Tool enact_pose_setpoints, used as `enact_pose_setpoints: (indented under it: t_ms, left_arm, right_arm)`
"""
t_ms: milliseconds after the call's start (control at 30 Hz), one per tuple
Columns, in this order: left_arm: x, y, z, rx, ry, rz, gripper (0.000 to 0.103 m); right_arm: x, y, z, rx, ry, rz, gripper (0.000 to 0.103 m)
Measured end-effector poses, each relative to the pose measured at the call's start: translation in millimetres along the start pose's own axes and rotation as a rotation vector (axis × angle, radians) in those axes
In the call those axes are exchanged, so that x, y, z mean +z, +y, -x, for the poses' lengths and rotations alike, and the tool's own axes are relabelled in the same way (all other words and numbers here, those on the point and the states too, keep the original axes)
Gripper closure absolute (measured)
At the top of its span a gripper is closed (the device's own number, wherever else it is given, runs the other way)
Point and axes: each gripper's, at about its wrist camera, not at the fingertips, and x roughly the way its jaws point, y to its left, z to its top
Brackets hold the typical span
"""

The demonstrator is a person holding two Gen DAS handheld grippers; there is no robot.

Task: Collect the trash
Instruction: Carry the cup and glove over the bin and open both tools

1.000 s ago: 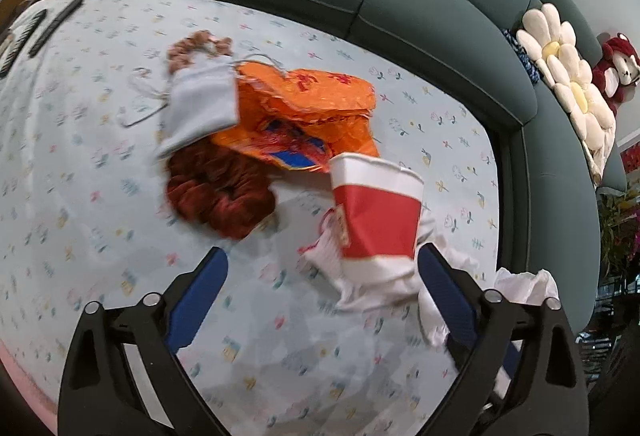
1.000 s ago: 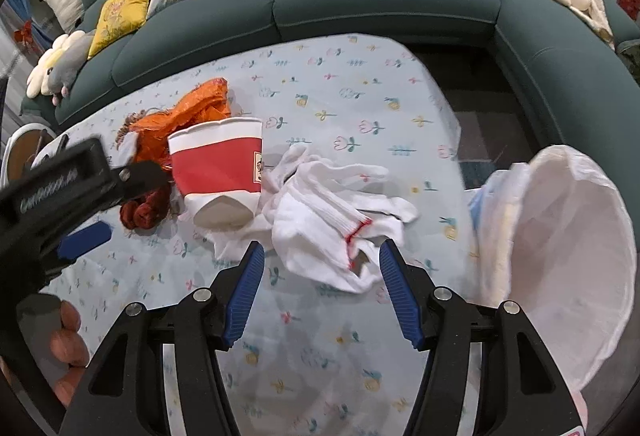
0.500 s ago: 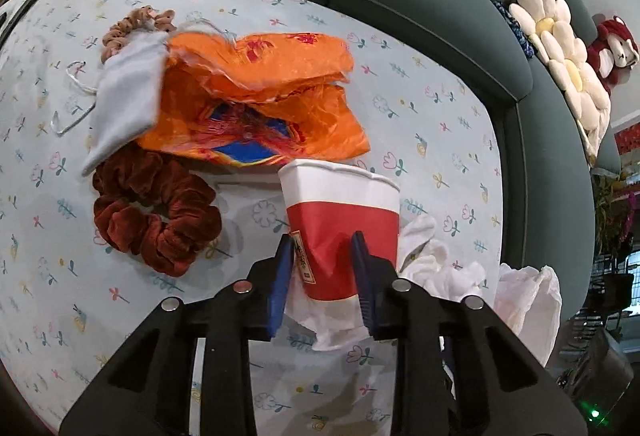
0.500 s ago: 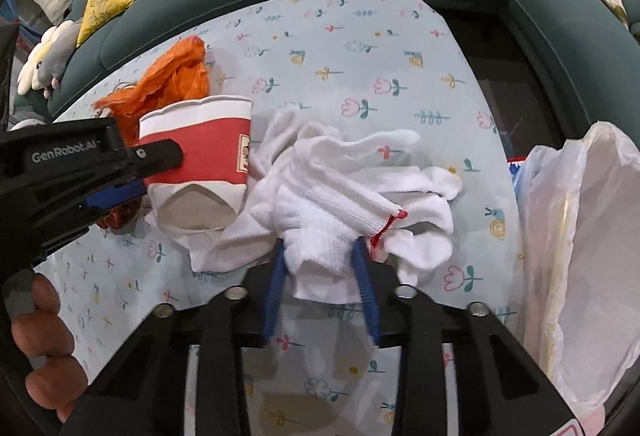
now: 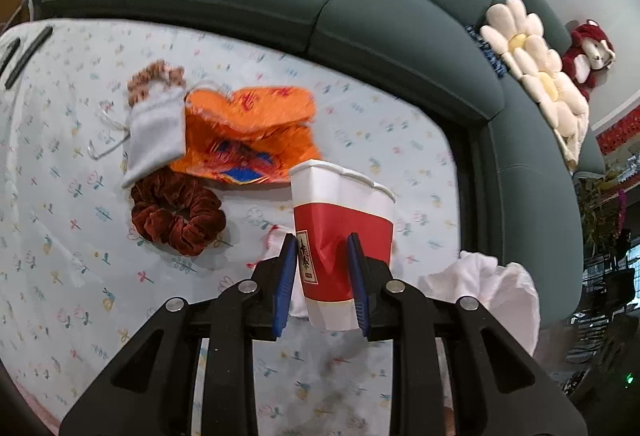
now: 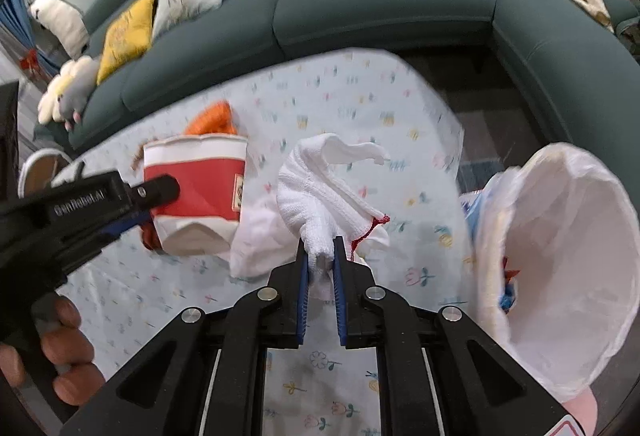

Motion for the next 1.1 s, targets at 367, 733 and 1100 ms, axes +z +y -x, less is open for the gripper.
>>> enact_pose_setpoints:
  t_ms: [367, 733, 1100]
  left_arm:
    - [-18.8, -78.1, 69.3, -0.069, -0.103, -0.133, 0.078]
    - [-66.3, -165.0, 100.4, -0.138, -0.136, -0.3, 0.078]
    - [-111.3, -241.7, 93.5, -0.186, -0.1, -0.46, 0.078]
  right_arm:
    - [7.3, -23.9, 98.2, 0.006, -0.185, -0.024, 0.092]
    - [-14.7, -99.6, 166.4, -0.051, -0.304, -0.125, 0.092]
    - [-39.0, -180.2, 194.2, -0.104, -0.344, -0.259, 0.092]
